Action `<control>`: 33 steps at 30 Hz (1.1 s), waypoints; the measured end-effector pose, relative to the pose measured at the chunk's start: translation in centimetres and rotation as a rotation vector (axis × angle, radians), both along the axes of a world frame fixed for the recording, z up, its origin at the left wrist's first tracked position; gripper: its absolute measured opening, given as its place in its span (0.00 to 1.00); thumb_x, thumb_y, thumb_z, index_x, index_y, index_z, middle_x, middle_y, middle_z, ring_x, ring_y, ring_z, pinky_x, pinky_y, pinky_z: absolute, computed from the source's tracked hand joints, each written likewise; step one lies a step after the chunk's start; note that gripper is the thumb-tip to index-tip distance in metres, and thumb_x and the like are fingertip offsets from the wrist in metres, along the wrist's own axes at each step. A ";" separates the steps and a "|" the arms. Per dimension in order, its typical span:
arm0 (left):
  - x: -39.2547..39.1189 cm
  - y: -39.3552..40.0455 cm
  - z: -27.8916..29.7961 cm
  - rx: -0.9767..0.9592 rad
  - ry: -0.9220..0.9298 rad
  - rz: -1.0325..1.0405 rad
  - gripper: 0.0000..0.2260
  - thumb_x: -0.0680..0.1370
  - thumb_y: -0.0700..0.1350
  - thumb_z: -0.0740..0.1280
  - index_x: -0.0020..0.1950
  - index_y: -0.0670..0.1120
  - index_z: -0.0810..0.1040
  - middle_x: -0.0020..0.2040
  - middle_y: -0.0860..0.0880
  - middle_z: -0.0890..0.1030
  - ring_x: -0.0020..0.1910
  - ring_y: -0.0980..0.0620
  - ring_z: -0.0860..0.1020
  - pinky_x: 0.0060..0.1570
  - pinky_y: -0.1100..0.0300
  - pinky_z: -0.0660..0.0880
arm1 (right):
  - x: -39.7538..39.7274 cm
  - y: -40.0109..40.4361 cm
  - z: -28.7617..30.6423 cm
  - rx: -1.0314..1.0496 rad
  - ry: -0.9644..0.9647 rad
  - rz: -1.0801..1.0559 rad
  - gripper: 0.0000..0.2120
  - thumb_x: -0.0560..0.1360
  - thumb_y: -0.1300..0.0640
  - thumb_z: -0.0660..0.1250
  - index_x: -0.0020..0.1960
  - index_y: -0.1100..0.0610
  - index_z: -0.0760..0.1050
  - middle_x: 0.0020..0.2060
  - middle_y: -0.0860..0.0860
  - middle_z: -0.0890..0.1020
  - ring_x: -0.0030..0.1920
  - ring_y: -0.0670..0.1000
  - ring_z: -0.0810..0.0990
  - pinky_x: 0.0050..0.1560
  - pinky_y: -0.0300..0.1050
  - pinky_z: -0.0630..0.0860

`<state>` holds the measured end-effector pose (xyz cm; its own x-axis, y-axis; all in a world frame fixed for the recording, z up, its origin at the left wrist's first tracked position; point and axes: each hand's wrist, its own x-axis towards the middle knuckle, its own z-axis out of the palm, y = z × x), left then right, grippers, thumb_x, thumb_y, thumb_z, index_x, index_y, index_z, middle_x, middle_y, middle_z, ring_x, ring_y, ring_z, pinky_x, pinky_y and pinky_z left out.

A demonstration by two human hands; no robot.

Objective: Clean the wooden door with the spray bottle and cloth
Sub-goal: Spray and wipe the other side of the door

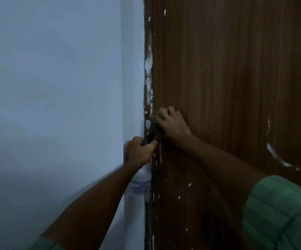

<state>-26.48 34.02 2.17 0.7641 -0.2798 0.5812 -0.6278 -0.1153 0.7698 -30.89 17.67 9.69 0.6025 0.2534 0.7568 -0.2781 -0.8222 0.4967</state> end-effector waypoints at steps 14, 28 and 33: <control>-0.8 0.8 -0.5 -0.183 0.119 -0.024 0.14 0.83 0.43 0.69 0.44 0.33 0.83 0.33 0.38 0.81 0.23 0.53 0.76 0.22 0.63 0.71 | 1.9 0.8 -5.1 -0.197 0.129 0.008 0.23 0.73 0.53 0.76 0.67 0.52 0.78 0.65 0.57 0.76 0.62 0.57 0.75 0.59 0.53 0.74; -1.4 1.2 -7.5 -0.056 0.105 0.009 0.14 0.83 0.45 0.70 0.40 0.40 0.83 0.31 0.43 0.82 0.22 0.57 0.76 0.26 0.64 0.71 | 1.6 1.1 -11.6 -0.338 0.468 -0.017 0.21 0.76 0.52 0.74 0.68 0.51 0.77 0.71 0.54 0.72 0.67 0.56 0.71 0.67 0.53 0.71; -1.6 1.0 -9.1 -0.006 0.167 -0.013 0.15 0.82 0.45 0.70 0.36 0.44 0.81 0.32 0.43 0.83 0.24 0.54 0.77 0.29 0.61 0.73 | 0.0 1.2 -7.7 -0.138 0.234 -0.087 0.30 0.70 0.48 0.79 0.70 0.49 0.75 0.70 0.57 0.70 0.64 0.58 0.74 0.62 0.54 0.75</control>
